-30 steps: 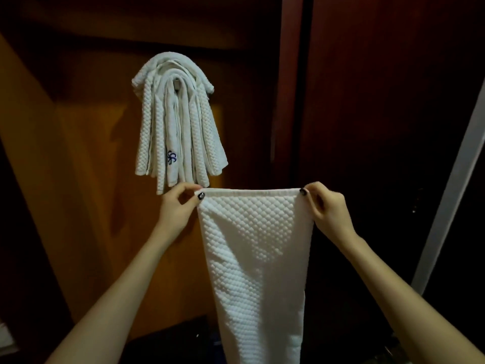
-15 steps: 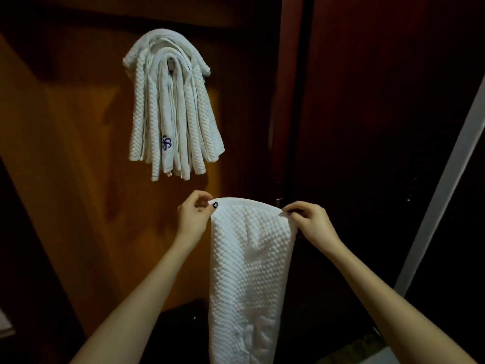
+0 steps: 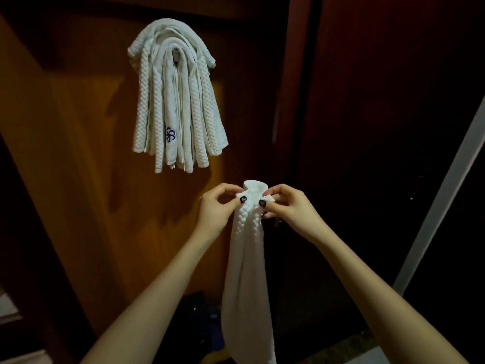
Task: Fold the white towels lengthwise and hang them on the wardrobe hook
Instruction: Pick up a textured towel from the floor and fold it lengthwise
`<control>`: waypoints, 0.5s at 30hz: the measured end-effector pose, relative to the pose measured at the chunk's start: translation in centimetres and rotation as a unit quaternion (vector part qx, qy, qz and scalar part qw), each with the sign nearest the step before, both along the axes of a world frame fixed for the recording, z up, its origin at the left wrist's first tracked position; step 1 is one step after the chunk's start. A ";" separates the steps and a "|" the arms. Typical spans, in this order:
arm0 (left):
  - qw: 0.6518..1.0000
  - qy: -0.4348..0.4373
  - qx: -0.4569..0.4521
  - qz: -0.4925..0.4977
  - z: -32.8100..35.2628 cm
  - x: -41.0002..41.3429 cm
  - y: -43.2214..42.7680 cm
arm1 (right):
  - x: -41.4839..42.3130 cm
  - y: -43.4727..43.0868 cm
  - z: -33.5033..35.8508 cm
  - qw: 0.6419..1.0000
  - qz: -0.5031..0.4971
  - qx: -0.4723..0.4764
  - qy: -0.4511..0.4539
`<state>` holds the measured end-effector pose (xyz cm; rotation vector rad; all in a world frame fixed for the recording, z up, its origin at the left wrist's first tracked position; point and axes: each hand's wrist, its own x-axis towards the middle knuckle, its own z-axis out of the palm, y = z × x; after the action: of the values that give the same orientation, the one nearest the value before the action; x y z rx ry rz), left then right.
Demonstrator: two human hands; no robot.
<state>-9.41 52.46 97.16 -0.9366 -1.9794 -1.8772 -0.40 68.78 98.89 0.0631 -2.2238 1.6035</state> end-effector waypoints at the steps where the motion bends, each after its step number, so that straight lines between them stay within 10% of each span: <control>1: 1.000 -0.018 0.009 -0.015 0.1 -0.1 -0.2 | 0.2 -0.1 0.0 1.000 0.027 0.001 -0.007; 7: 0.995 -0.063 0.041 -0.062 0.7 -0.6 -0.7 | 0.5 -0.4 1.1 0.999 0.040 -0.001 0.025; 15: 0.984 -0.098 0.077 -0.130 2.3 -0.4 -1.0 | -0.3 -0.9 4.0 0.939 -0.052 0.316 0.126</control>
<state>-9.83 51.45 99.50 -1.0427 -1.8553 -2.3104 -0.71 67.87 102.90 0.3034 -2.3875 0.7229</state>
